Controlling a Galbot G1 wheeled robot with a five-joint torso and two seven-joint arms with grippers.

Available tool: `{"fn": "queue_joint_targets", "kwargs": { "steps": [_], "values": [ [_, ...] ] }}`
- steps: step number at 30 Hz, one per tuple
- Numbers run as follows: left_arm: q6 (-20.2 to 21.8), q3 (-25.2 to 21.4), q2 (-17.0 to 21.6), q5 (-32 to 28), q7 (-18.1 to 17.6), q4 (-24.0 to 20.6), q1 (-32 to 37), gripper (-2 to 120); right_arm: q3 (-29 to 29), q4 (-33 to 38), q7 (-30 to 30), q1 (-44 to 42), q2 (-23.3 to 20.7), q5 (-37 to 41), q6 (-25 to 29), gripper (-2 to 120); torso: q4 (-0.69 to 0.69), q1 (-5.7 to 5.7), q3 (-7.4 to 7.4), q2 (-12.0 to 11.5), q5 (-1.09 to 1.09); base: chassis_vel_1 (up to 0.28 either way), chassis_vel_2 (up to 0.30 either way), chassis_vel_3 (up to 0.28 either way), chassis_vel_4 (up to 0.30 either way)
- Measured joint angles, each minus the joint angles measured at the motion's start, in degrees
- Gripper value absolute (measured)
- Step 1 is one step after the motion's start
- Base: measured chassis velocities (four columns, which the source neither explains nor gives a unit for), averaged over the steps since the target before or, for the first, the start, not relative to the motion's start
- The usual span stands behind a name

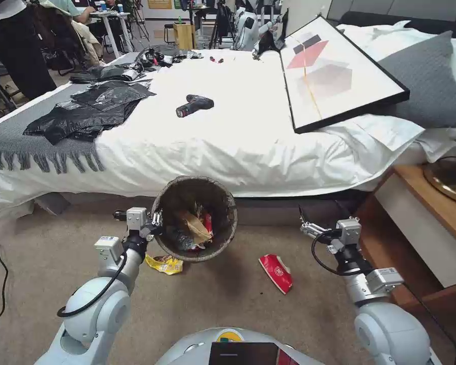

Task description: Pick up the trash bin, then pick up the garbage from the floor and place it into the trash bin.

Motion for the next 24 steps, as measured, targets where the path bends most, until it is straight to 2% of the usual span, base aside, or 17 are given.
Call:
{"fn": "queue_joint_targets", "kwargs": {
  "steps": [7, 14, 24],
  "values": [
    [0.0, 0.0, 0.2, 0.0, 0.0, 0.0, -0.1, 6, 1.0, -4.4, -2.3, -1.0, -4.0, 4.1, -1.7, 100, 0.00, 0.00, 0.00, 0.0, 0.00, 0.000, 0.000, 0.000, 0.000],
    [0.1, 0.0, 0.2, -0.1, 0.0, -0.2, 0.0, 6, -3.2, -12.2, -4.2, 2.4, -6.9, 4.5, -2.8, 100, 0.02, 0.00, 0.00, 0.0, -0.01, 0.000, 0.000, 0.000, 0.000],
    [0.1, 0.0, 0.2, -0.1, -0.1, -0.3, 0.2, 6, -7.7, -17.3, -6.6, 5.9, -8.9, 6.5, -6.0, 100, 0.00, 0.00, 0.01, 0.0, -0.01, 0.000, 0.000, 0.000, 0.000]
  ]
}}
